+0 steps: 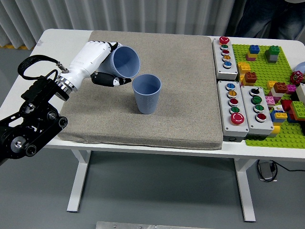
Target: Pick cup pour cup place
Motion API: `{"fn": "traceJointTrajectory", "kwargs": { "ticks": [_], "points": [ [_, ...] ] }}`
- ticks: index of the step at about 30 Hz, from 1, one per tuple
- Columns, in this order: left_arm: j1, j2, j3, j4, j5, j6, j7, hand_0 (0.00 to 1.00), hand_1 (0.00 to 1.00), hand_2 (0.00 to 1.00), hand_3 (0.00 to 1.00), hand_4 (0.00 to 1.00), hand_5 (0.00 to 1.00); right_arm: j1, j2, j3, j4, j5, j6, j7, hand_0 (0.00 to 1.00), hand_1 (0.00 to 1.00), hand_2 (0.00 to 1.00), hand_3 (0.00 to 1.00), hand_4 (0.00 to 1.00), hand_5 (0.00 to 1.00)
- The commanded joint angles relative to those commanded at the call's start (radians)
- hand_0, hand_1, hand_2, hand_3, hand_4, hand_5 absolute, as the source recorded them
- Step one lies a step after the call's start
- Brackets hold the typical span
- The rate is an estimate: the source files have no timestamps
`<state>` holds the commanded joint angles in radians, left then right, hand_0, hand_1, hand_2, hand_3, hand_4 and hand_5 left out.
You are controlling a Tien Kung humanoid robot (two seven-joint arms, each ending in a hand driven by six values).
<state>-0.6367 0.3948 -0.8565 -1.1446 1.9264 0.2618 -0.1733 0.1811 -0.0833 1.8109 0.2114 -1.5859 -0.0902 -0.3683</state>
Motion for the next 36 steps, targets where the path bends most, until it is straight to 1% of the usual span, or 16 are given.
{"fn": "traceJointTrajectory", "kwargs": {
  "ticks": [5,14,25,29,36],
  "points": [
    [-0.008,0.010,0.015,0.000,0.062,0.000,0.007,0.450,0.447,0.496,0.502,0.844,0.207,0.001,0.000,0.000,0.000,0.001,0.000,-0.001,0.704,0.707,0.668,0.633,0.071,0.493],
    [-0.017,0.022,0.032,0.000,0.119,0.001,0.018,0.450,0.446,0.496,0.501,0.842,0.213,0.002,0.000,-0.004,0.000,0.009,-0.003,-0.001,0.704,0.707,0.668,0.633,0.071,0.492],
    [-0.015,0.032,0.038,-0.006,0.127,-0.001,0.025,0.452,0.445,0.495,0.501,0.839,0.217,-0.003,0.001,-0.002,0.000,0.005,-0.001,-0.002,0.703,0.707,0.668,0.633,0.071,0.492],
    [-0.022,0.036,0.045,-0.010,0.128,-0.001,0.026,0.451,0.446,0.495,0.500,0.838,0.219,-0.003,0.000,-0.003,0.001,0.005,-0.001,-0.002,0.704,0.707,0.668,0.633,0.071,0.491],
    [-0.023,0.038,0.047,-0.012,0.127,-0.001,0.029,0.453,0.445,0.494,0.500,0.839,0.220,-0.006,0.003,0.000,0.002,0.007,-0.005,-0.004,0.704,0.707,0.667,0.633,0.071,0.492]
  ]
}}
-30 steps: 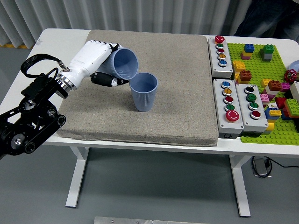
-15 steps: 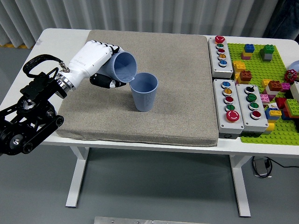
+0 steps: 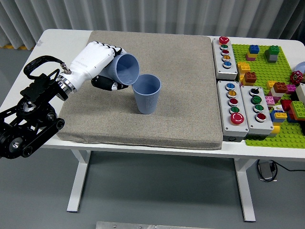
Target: Pick cup pour cup place
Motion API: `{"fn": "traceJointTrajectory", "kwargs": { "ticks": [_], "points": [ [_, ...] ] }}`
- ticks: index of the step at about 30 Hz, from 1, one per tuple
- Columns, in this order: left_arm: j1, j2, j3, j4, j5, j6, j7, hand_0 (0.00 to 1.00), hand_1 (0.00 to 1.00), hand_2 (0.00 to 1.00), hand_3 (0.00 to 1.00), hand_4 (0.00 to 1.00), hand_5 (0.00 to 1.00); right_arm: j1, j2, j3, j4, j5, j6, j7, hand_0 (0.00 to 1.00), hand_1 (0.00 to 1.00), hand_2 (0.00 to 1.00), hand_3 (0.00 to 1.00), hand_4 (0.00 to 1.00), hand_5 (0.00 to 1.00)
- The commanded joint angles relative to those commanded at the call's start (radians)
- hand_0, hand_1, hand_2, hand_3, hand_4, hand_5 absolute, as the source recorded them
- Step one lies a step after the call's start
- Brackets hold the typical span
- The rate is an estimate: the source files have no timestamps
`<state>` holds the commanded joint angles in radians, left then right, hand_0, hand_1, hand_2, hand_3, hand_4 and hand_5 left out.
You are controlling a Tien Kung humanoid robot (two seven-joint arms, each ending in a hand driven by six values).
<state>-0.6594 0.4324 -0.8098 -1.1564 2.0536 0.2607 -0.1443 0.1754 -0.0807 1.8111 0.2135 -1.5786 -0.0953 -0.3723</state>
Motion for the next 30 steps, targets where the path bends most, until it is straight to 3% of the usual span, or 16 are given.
{"fn": "traceJointTrajectory", "kwargs": {
  "ticks": [30],
  "points": [
    [-0.049,-0.030,0.026,0.027,-0.022,-0.002,-0.001,0.454,0.444,0.494,0.499,0.839,0.226,0.008,-0.001,-0.002,0.000,0.005,0.000,0.000,0.703,0.707,0.668,0.632,0.069,0.496]
  ]
}}
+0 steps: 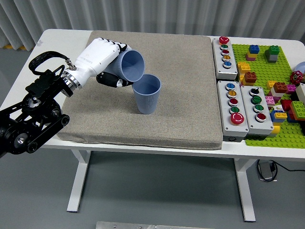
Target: Pick cup pour cup place
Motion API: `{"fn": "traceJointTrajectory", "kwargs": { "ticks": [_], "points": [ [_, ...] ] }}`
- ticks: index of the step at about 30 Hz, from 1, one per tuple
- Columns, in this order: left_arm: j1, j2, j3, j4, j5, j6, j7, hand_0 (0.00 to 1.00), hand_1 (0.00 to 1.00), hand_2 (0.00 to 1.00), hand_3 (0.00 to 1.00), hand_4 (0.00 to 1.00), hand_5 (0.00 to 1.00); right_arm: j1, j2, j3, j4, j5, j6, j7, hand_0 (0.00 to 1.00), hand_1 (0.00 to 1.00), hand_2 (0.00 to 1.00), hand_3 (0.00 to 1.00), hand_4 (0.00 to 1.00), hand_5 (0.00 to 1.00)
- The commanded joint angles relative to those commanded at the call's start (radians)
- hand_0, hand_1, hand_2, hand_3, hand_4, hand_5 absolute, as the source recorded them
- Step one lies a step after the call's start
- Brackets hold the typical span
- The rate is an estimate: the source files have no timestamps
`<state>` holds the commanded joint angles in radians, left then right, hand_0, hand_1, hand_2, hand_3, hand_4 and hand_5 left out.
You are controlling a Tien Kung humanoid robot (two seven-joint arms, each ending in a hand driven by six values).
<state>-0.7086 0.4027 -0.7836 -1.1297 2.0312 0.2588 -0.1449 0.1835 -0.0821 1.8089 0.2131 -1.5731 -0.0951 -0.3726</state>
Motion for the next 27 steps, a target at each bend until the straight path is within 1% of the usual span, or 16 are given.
{"fn": "traceJointTrajectory", "kwargs": {
  "ticks": [4,15,22,27],
  "points": [
    [-0.007,-0.002,0.007,0.003,0.000,0.001,0.000,0.454,0.444,0.494,0.499,0.839,0.226,0.002,0.000,-0.002,0.000,0.004,-0.001,0.000,0.703,0.707,0.668,0.632,0.069,0.496],
    [-0.006,0.002,0.011,0.005,0.004,0.001,-0.001,0.455,0.444,0.494,0.499,0.840,0.228,0.000,0.000,-0.002,0.000,0.003,0.000,-0.001,0.703,0.707,0.668,0.632,0.068,0.497],
    [-0.007,0.007,0.018,0.004,0.019,0.011,0.001,0.455,0.444,0.494,0.498,0.840,0.233,-0.003,0.000,0.001,0.001,-0.002,0.000,-0.002,0.703,0.706,0.668,0.632,0.068,0.498],
    [-0.020,0.011,0.027,0.002,0.039,0.021,0.006,0.455,0.444,0.494,0.498,0.840,0.233,-0.003,0.000,0.002,0.000,-0.003,0.000,-0.002,0.703,0.706,0.668,0.633,0.069,0.499]
  ]
}}
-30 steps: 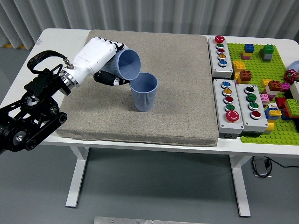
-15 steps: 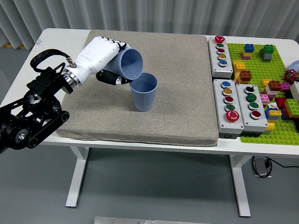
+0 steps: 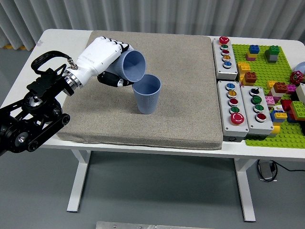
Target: Pick cup pour cup place
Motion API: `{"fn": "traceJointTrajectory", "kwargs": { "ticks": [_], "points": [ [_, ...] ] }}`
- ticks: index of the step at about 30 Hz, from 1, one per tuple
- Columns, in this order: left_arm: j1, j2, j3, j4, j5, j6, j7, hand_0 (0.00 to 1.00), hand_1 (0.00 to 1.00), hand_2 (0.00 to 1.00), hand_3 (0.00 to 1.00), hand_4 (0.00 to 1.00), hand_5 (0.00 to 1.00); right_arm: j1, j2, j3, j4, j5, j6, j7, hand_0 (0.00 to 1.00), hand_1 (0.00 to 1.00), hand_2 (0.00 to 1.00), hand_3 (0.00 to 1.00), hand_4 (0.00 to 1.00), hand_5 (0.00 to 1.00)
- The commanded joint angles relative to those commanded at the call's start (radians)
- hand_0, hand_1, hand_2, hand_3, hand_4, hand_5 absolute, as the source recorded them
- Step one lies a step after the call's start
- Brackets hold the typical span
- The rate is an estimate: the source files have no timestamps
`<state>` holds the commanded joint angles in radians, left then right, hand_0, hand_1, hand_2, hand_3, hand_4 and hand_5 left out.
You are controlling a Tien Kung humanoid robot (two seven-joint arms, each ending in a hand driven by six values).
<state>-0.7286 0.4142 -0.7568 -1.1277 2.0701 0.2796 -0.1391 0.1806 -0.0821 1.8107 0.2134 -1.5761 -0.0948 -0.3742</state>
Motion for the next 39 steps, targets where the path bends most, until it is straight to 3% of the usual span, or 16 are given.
{"fn": "traceJointTrajectory", "kwargs": {
  "ticks": [39],
  "points": [
    [-0.034,0.015,0.051,0.052,0.073,0.069,0.012,0.461,0.445,0.491,0.496,0.838,0.241,0.003,-0.001,-0.006,0.000,0.011,-0.002,0.000,0.704,0.706,0.668,0.634,0.068,0.501]
  ]
}}
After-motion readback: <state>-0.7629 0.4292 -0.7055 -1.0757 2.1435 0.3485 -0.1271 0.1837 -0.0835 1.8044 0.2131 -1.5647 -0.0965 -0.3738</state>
